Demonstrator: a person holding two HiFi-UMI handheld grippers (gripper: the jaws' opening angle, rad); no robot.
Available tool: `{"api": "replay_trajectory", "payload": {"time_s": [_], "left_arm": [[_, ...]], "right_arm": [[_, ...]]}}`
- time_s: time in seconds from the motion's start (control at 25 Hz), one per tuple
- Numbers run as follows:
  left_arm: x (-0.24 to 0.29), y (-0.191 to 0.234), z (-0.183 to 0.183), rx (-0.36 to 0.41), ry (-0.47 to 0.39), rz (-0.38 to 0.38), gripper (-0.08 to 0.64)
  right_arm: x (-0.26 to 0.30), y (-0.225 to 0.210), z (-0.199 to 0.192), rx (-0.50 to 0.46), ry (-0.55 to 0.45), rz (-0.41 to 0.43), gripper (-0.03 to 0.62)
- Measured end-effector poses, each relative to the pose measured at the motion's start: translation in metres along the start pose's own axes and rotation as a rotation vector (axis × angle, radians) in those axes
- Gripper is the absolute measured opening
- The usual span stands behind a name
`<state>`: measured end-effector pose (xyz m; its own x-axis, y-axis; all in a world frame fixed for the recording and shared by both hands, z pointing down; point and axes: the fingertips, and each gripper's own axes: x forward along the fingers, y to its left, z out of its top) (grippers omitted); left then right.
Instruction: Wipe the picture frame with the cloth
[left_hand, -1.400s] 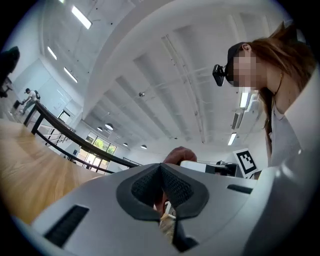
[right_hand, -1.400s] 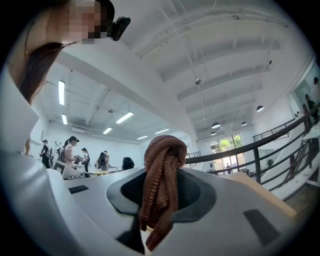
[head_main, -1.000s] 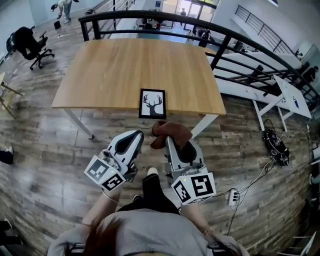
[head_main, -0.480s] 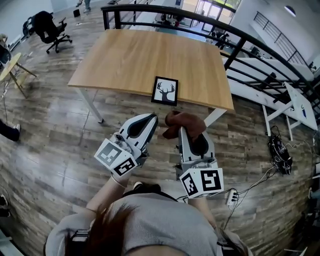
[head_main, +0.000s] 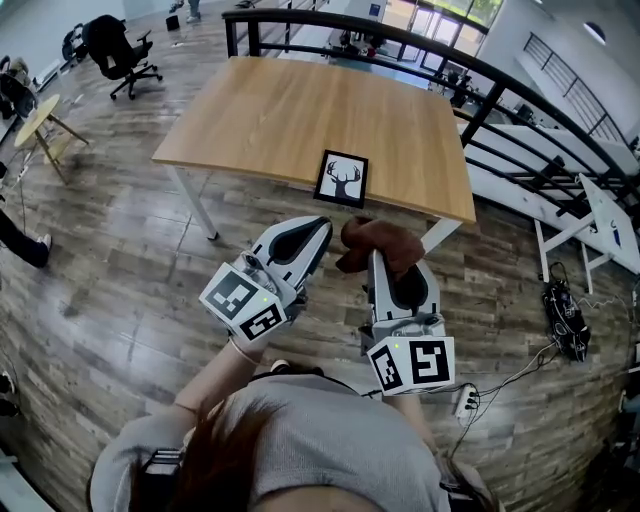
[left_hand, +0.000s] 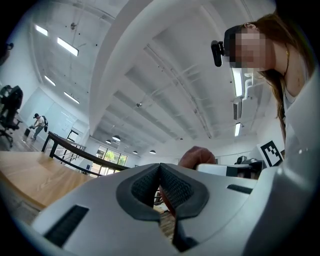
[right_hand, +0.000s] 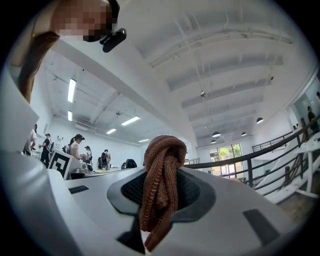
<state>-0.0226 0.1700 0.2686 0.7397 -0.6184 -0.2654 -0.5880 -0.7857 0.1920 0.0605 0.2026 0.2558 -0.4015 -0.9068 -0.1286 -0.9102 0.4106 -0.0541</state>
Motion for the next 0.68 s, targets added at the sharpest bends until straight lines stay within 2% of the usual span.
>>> {"api": "replay_trajectory", "payload": {"time_s": [0.32,0.68], "left_arm": [[-0.0069,-0.0036,0.0031,-0.002,0.000,0.011,0.008],[-0.0011,-0.0018,0.0009,0.032,-0.003,0.008,0.008]], "right_arm": [[-0.0036,0.0086,0.0017,0.021,0.005,0.020,0.132],[-0.0001,0.0069,-0.0002,0.025,-0.002,0.027,0.132]]}}
